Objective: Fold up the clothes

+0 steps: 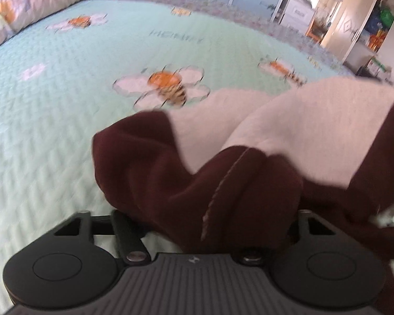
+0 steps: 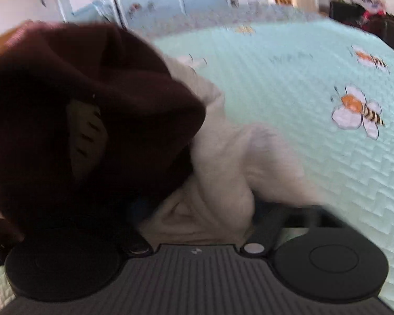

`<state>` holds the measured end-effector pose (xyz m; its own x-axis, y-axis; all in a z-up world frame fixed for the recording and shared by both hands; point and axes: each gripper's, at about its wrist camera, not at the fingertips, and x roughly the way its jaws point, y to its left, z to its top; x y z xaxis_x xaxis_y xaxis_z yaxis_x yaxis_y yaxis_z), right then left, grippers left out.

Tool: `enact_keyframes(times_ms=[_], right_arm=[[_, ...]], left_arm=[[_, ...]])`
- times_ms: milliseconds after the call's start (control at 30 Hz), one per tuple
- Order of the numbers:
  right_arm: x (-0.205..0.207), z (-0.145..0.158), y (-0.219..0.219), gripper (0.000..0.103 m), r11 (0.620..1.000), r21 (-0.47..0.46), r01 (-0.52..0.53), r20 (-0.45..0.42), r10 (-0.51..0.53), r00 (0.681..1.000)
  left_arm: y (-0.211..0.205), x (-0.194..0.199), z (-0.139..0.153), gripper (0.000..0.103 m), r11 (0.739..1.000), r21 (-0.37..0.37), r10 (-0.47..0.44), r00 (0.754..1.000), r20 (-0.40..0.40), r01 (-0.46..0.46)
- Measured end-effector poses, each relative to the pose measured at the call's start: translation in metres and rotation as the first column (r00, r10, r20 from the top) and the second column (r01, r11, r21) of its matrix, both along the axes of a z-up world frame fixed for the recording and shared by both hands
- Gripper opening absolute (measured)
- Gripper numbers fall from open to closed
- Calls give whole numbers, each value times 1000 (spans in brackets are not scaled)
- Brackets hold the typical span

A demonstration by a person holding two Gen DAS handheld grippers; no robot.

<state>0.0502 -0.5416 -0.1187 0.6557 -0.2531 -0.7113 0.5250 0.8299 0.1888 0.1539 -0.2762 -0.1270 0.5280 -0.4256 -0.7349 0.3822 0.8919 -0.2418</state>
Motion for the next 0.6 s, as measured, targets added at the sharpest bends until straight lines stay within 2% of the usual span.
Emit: enact_keyframes(times_ms=[33, 133, 200, 267, 367, 433, 533, 600], right_arm=[[-8, 7, -1, 34, 1000, 13, 6, 33, -7, 999], [-33, 30, -4, 16, 998, 53, 20, 138, -27, 990], [-51, 45, -7, 13, 996, 80, 27, 207, -43, 977], [-73, 72, -3, 13, 997, 68, 28, 278, -46, 959], [-111, 122, 5, 13, 999, 23, 41, 402, -47, 914], [-137, 155, 11, 12, 999, -7, 52, 482, -42, 875], [-169, 188, 14, 13, 996, -64, 56, 556, -11, 831], [-183, 199, 12, 13, 996, -65, 63, 577, -14, 816]], left_arm=[[-2, 3, 4, 22, 1000, -13, -7, 1000, 15, 7], [0, 3, 26, 12, 997, -76, -8, 996, 87, 14], [6, -5, 47, 11, 993, -112, -3, 987, 160, 21], [15, -17, 72, 10, 989, -147, 7, 974, 227, 27], [30, -40, 107, 10, 980, -197, 22, 951, 308, 41], [41, -56, 126, 10, 971, -236, 40, 937, 346, 46], [61, -75, 151, 10, 957, -288, 87, 914, 395, 33], [74, -81, 161, 11, 947, -321, 130, 911, 392, 3]])
